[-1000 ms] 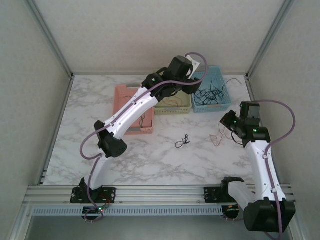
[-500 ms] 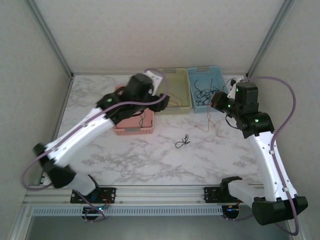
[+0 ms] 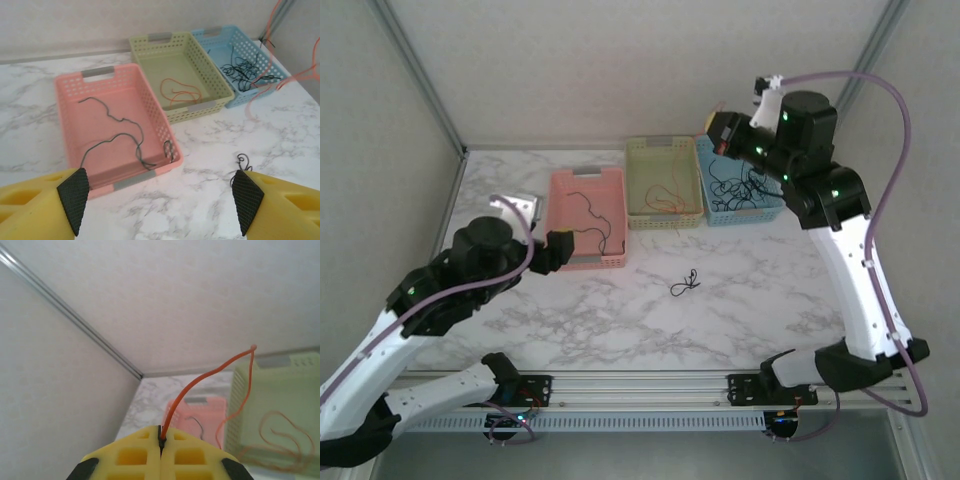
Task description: Untangle the cables
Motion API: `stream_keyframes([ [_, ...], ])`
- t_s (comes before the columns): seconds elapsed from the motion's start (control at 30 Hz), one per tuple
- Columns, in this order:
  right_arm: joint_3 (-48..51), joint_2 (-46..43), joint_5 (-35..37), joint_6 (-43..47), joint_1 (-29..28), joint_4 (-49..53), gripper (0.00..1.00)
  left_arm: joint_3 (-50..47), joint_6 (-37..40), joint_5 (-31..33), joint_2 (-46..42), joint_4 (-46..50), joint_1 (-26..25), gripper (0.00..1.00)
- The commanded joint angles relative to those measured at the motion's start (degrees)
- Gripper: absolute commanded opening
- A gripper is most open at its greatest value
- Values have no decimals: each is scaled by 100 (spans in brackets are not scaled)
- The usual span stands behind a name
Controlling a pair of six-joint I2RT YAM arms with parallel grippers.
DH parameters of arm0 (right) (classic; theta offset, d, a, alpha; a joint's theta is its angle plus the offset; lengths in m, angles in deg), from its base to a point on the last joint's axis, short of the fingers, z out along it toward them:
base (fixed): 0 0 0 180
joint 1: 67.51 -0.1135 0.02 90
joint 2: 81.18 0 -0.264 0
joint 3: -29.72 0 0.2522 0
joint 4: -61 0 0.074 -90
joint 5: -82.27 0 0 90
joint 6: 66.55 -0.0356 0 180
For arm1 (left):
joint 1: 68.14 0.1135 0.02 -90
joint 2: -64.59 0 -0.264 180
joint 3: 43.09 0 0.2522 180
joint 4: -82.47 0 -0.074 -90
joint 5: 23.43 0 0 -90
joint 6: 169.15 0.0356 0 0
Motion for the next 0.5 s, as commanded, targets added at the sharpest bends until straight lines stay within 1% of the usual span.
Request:
stream_keyframes([
  [0.0, -726, 576, 62, 287, -165, 10, 0, -297, -232, 424, -503, 570, 48, 80],
  [0.17, -1860, 1587, 383, 431, -213, 178, 0, -698, -396, 634, -1069, 922, 51, 81],
  [0.47, -2931, 3087, 820, 685, -214, 231, 0, -1385, -583, 704, -1836, 1039, 48, 83],
])
